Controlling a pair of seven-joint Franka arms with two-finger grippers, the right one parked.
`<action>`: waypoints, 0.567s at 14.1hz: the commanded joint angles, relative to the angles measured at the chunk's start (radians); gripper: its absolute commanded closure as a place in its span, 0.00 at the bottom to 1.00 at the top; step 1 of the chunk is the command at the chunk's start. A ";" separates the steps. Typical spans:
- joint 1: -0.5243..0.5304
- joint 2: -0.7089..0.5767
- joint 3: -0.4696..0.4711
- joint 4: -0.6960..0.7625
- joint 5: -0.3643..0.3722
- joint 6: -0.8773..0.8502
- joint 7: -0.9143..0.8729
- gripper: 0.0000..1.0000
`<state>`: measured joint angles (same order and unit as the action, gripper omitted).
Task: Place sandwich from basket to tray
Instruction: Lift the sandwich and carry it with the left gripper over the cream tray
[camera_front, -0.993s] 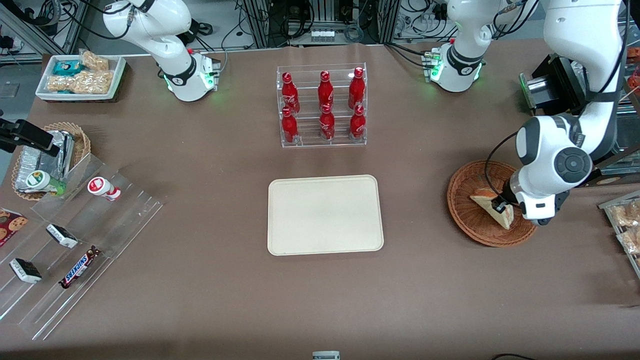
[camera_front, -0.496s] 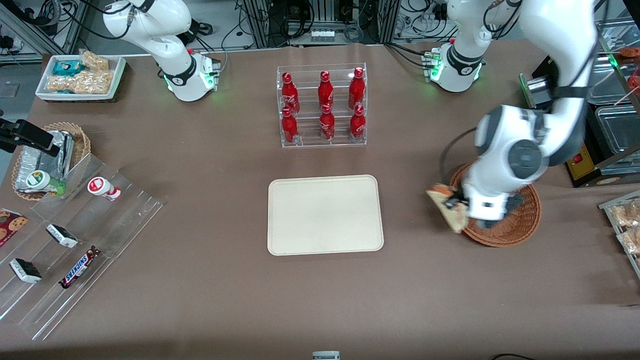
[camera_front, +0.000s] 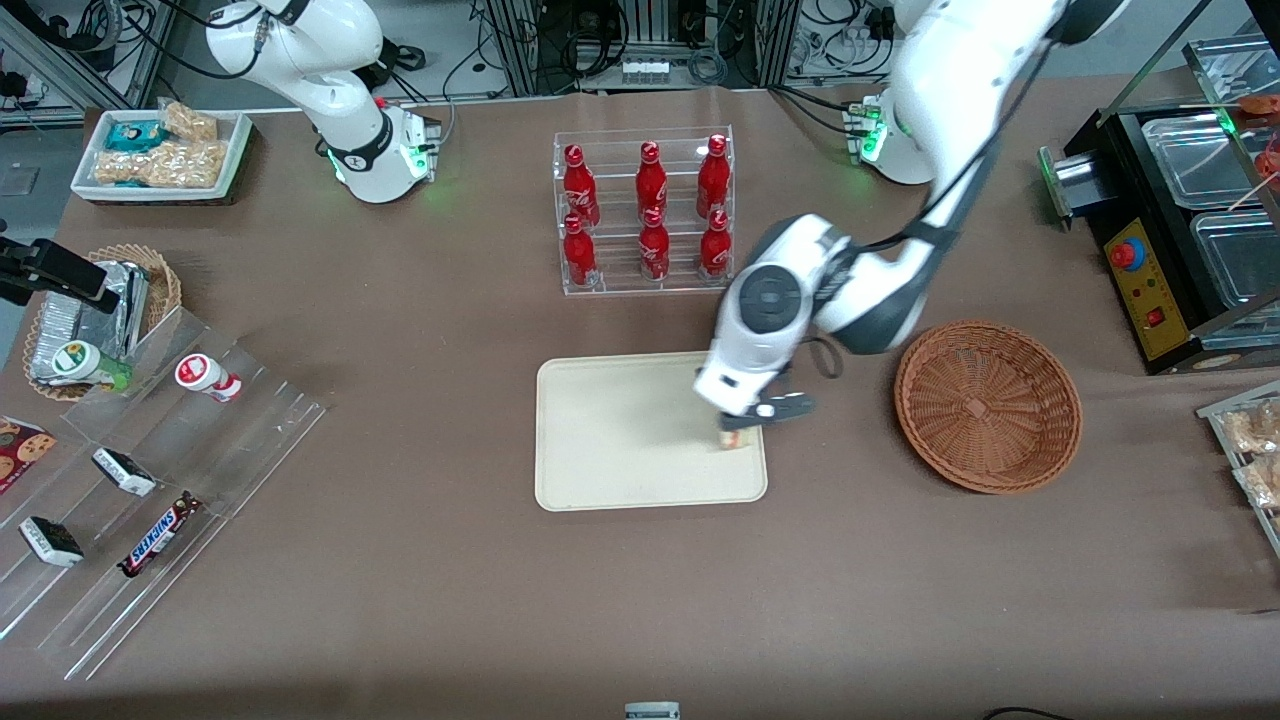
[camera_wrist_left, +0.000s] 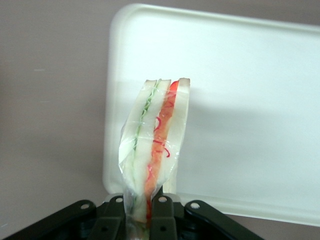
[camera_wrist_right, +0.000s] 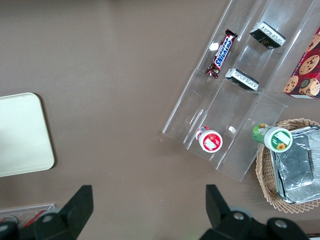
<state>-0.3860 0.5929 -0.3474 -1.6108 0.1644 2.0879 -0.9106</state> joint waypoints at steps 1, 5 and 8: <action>-0.071 0.123 0.008 0.161 0.029 0.027 0.007 0.92; -0.122 0.205 0.011 0.258 0.030 0.069 -0.028 0.93; -0.122 0.241 0.016 0.325 0.032 0.069 -0.034 0.93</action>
<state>-0.4934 0.7905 -0.3443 -1.3722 0.1748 2.1666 -0.9197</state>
